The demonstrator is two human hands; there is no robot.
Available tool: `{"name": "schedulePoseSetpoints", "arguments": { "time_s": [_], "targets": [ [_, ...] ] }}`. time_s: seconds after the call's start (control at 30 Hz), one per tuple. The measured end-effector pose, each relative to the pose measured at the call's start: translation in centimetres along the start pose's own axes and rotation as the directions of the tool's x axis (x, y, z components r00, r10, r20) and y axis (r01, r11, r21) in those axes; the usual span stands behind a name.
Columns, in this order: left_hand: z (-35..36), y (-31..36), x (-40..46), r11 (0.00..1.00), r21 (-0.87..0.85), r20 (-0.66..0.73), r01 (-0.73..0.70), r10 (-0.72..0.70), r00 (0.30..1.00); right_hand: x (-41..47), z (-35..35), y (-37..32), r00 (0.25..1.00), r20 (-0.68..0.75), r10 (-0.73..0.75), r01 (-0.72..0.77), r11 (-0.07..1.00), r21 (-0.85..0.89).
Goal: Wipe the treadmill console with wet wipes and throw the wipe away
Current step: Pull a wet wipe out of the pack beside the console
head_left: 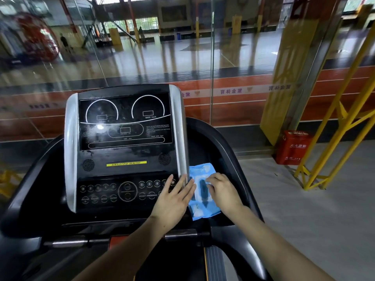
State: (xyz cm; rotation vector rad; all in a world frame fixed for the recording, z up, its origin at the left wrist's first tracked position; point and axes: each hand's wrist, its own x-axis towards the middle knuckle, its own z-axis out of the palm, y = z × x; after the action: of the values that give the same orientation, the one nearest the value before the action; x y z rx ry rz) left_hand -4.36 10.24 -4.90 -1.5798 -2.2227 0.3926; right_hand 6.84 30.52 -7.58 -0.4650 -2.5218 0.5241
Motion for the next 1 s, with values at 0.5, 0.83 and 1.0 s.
{"name": "schedulePoseSetpoints", "arguments": {
  "time_s": [0.5, 0.83, 1.0],
  "targets": [
    [-0.5, 0.8, -0.7, 0.999, -0.044, 0.007, 0.013, -0.012, 1.0, 0.9, 1.8, -0.3, 0.994, 0.044, 0.098, -0.095, 0.993, -0.066],
    [-0.6, 1.0, -0.8, 0.999, -0.033, 0.031, 0.026, -0.025, 0.999, 2.7, 1.2, -1.4, 0.974, 0.17, 0.148, -0.115, 0.975, -0.191],
    [-0.8, 1.0, -0.9, 0.999, -0.037, 0.026, 0.019, -0.018, 0.999, 0.0, 0.4, -0.3, 0.997, 0.083, 0.006, 0.002, 0.996, -0.093]
  ]
}}
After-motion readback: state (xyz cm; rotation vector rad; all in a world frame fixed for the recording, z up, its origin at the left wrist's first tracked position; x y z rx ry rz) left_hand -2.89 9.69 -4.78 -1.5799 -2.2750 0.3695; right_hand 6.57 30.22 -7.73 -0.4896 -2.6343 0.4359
